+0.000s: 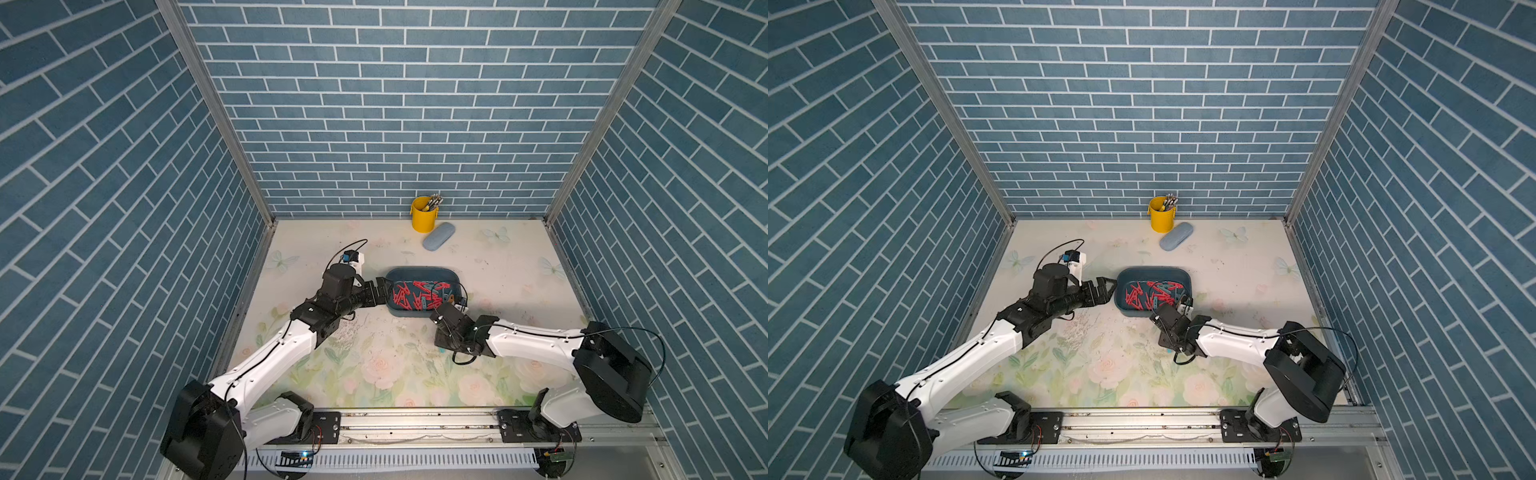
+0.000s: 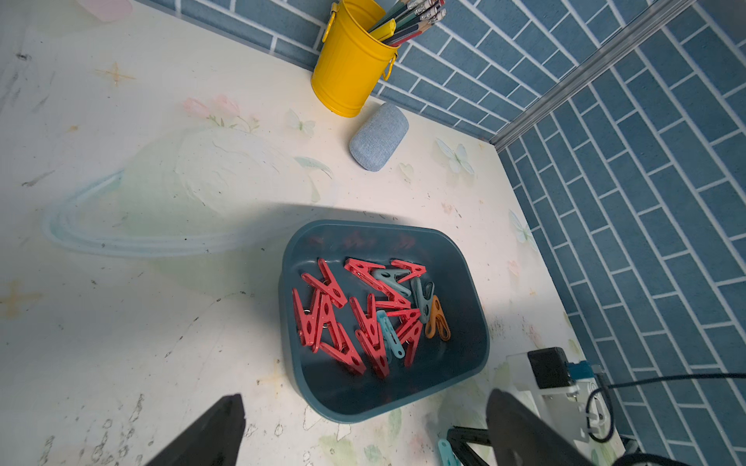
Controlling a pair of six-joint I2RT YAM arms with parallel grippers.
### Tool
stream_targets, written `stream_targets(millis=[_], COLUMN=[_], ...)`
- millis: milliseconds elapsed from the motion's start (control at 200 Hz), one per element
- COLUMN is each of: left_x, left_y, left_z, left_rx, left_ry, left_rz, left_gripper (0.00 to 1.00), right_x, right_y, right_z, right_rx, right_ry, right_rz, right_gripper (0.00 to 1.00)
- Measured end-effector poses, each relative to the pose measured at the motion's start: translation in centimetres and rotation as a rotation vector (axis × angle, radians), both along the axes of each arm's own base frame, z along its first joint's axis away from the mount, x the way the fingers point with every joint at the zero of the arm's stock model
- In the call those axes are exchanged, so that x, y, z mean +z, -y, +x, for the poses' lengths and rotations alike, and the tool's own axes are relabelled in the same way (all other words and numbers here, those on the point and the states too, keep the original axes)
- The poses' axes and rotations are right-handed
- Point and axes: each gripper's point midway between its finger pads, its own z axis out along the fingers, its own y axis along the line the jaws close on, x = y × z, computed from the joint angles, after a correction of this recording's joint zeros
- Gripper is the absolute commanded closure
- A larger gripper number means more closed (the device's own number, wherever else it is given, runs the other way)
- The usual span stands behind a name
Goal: Take the clothespins out of the storage box
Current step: Place the clothespin at the center of the board.
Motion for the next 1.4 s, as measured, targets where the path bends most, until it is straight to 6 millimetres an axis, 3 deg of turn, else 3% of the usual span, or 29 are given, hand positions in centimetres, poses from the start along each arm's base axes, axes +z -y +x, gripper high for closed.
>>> stream_targets(millis=[330,655,830,1020,1220,1350,1400], left_x=[0.3,0.3,0.4,0.3,-0.6,-1.3,-1.1], left_y=[-0.3,-0.4,-0.4,-0.3,-0.1,0.7,1.3], left_z=[-0.6,-0.8,-0.9,-1.0,-0.8,-0.6,-0.5], left_rx=[-0.013,-0.027,-0.031,-0.038,-0.034,-0.025,-0.024], left_ry=[0.01,0.017,0.021,0.017,-0.014,-0.042,-0.044], left_rz=[0.02,0.04,0.04,0.037,0.041,0.053,0.06], left_gripper=[0.01,0.01,0.0,0.0,0.0,0.0,0.0], right_x=[-0.9,-0.6,0.2,3.6,8.4,10.0,10.5], right_y=[-1.2,-1.6,-2.1,-2.9,-3.5,-3.5,-3.4], right_z=[0.6,0.7,1.0,1.6,2.3,2.8,3.0], right_rx=[-0.036,-0.037,-0.032,0.016,0.089,0.133,0.15], right_ry=[-0.025,-0.026,-0.015,0.055,0.171,0.229,0.247], right_rz=[-0.006,-0.005,0.005,0.06,0.131,0.141,0.14], right_gripper=[1.0,0.72,0.63,0.33,0.14,0.0,0.0])
